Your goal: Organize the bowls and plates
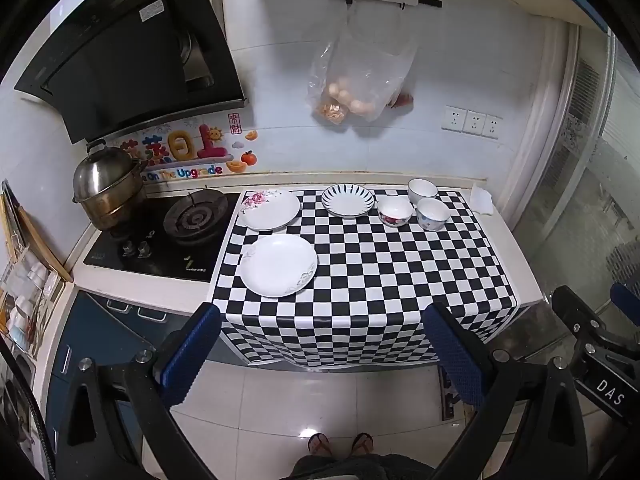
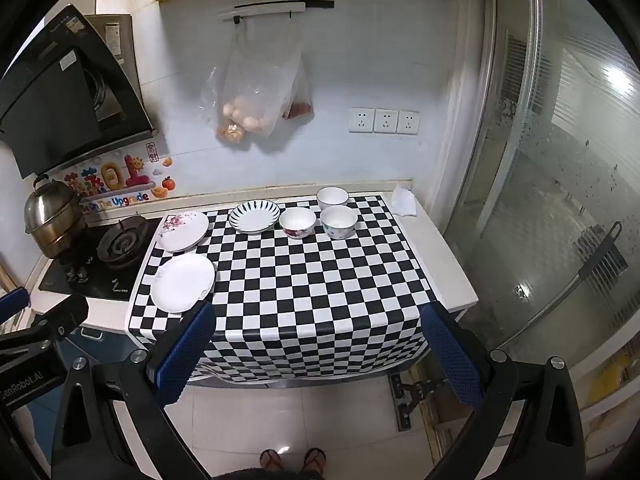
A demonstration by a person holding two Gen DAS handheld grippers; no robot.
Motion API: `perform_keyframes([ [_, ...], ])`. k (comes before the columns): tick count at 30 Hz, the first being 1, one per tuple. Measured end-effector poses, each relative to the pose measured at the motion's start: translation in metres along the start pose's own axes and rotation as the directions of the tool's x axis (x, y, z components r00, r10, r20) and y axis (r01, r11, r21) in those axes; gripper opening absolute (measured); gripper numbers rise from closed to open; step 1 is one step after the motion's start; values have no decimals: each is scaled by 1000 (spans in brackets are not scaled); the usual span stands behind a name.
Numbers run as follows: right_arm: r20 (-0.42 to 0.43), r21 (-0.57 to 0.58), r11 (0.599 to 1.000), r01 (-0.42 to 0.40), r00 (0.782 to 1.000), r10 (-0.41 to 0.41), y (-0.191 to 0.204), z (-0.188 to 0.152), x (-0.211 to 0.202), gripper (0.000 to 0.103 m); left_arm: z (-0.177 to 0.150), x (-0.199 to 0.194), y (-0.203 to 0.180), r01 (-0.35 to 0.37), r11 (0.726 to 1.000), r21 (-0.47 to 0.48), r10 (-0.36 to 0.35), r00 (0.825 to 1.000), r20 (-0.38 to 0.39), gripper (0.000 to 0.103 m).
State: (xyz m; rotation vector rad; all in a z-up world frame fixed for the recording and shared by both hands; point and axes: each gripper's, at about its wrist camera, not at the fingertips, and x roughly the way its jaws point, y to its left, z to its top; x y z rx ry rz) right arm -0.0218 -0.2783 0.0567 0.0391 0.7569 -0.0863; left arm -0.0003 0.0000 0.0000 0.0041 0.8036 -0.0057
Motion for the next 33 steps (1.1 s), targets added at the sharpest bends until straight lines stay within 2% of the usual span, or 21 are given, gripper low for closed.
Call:
perform_keyframes([
  [12,-6,0,1000,12,1000,-12,-11,0,7,103,4,3,-13,-8,1000,10,8,1000,5,103],
  [33,1,-3,1000,18,1000,-18,1,-4,9,103,14,7,-9,-4,1000,16,4,1000,3,103],
])
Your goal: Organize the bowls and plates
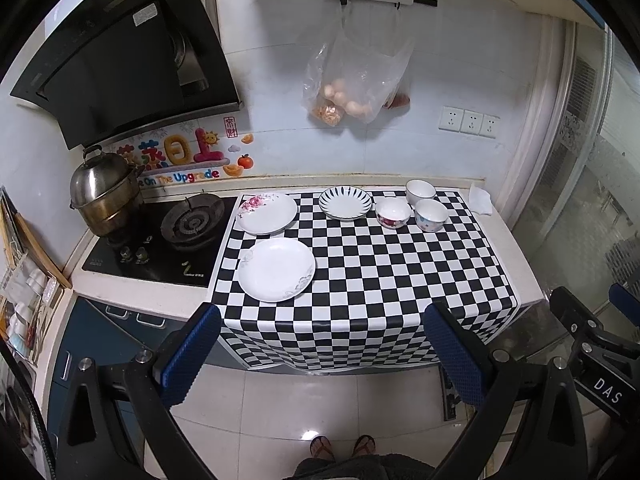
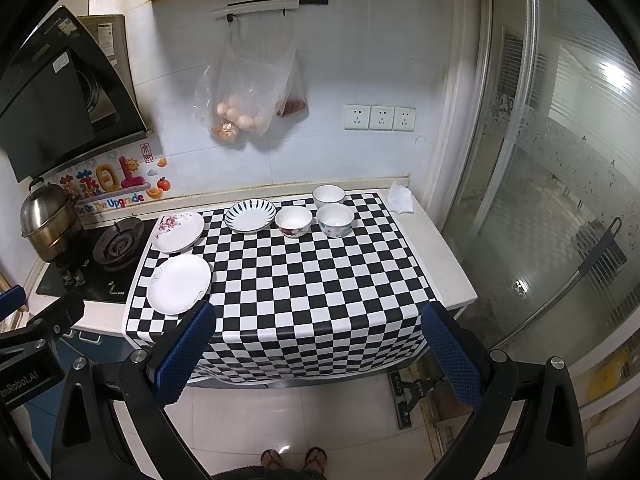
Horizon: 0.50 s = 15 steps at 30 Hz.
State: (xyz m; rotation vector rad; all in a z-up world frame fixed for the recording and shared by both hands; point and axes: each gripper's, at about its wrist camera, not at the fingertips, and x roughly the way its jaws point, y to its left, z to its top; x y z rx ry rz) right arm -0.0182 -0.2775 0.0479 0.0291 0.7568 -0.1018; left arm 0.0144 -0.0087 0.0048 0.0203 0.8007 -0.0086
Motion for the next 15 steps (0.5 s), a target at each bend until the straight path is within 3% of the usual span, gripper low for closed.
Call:
perform_keyframes([
  [15,-3,25,999,-22,1000,22,-2,0,5,103,-3,2,-1,5,1000,-2,-5,1000,-1,103],
])
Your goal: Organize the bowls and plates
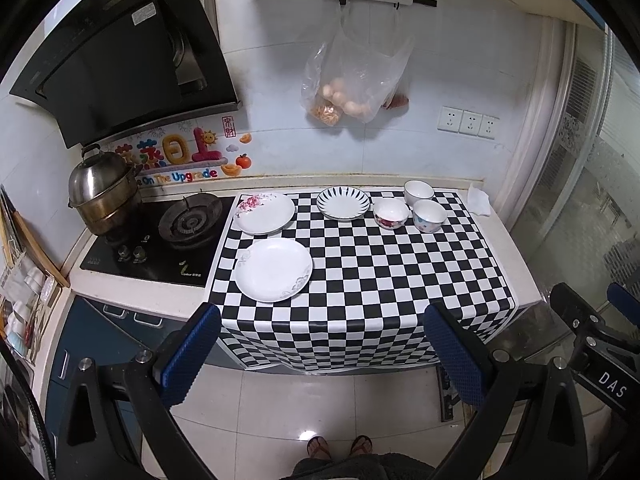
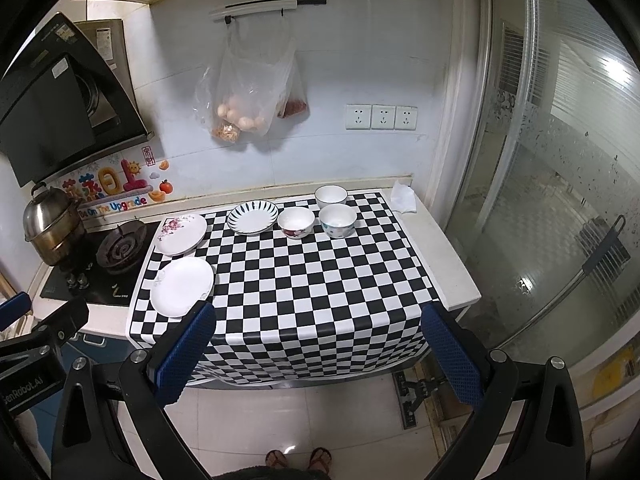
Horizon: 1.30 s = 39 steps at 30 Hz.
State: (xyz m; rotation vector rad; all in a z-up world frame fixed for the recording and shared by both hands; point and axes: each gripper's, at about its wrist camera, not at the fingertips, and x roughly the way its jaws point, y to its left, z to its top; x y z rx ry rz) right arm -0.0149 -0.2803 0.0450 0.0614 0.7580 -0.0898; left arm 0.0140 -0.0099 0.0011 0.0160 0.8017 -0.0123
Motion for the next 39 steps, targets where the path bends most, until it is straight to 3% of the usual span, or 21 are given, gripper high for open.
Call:
perform_keyframes([
  [39,-9,-17,1000,2,1000,-2,0,14,-1,103,4,2,-7,14,1000,-16,-13,1000,6,103],
])
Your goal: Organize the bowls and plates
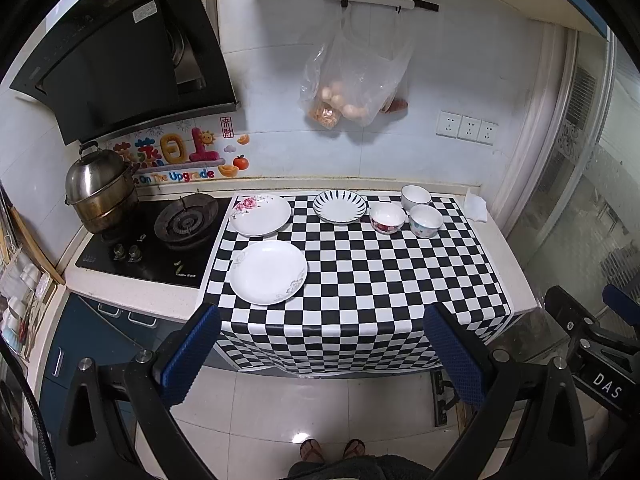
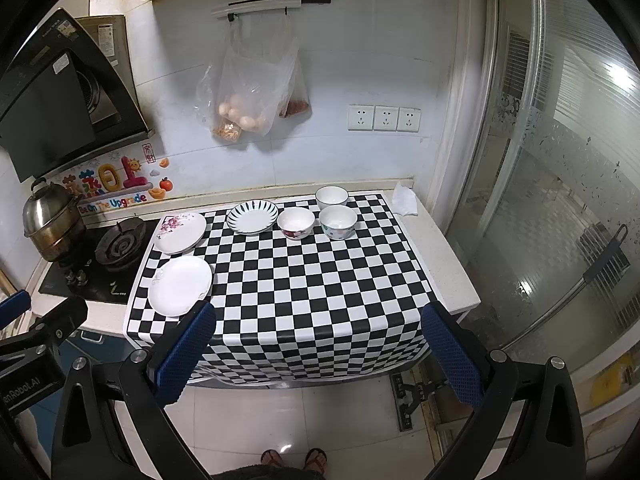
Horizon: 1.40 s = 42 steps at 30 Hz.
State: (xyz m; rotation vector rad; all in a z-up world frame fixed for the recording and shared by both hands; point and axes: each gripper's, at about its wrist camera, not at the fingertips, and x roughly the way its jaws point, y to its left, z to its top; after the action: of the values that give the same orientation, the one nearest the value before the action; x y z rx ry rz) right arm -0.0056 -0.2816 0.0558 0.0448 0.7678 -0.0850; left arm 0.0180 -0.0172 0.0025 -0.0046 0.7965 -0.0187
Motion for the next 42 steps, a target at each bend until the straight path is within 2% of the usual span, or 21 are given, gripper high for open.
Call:
perform_keyframes([
  [11,-4,3,1000,-2,1000,2,-1,-2,1,103,2,2,1,5,1000,-8,-5,1000,-5,103],
  [15,-12,30,1000,-9,1000,9,-6,-1,14,103,7,10,5,-24,999,-28,25,999,25,103],
  [17,-14,42,998,-36,999,37,-9,0,31,103,12,21,11,-54,998,-45,56,998,43,103],
  [20,-45,31,990,-134,990,136,-3,7,72,103,21,48,29,-112,991,-76,115,993,34,103],
  [23,-141,-11,972,-236,962,232,18,11,128,103,28,90,58,-197,974,-112,197,980,-11,103],
  [26,-253,-39,958,-283,931,264,49,11,196,103,32,145,95,-235,961,-144,218,968,-125,103],
  [28,-334,-33,949,-313,899,285,73,10,244,103,33,185,122,-257,952,-164,225,955,-193,103],
  [29,-372,-19,942,-335,877,305,86,9,269,103,34,207,136,-262,949,-176,220,949,-227,103],
  [32,-441,21,929,-369,831,340,116,9,337,103,32,261,170,-262,943,-204,194,934,-300,103],
  [34,-494,32,931,-364,804,332,142,10,384,103,31,302,193,-240,944,-229,149,924,-353,102],
  [35,-515,40,929,-368,789,335,153,11,405,103,31,322,204,-229,944,-237,128,917,-377,99],
  [39,-594,92,926,-366,727,346,194,10,485,102,27,405,238,-199,954,-225,67,870,-488,82],
  [42,-643,118,928,-352,685,342,219,5,537,98,19,461,255,-161,958,-238,-2,825,-566,71],
])
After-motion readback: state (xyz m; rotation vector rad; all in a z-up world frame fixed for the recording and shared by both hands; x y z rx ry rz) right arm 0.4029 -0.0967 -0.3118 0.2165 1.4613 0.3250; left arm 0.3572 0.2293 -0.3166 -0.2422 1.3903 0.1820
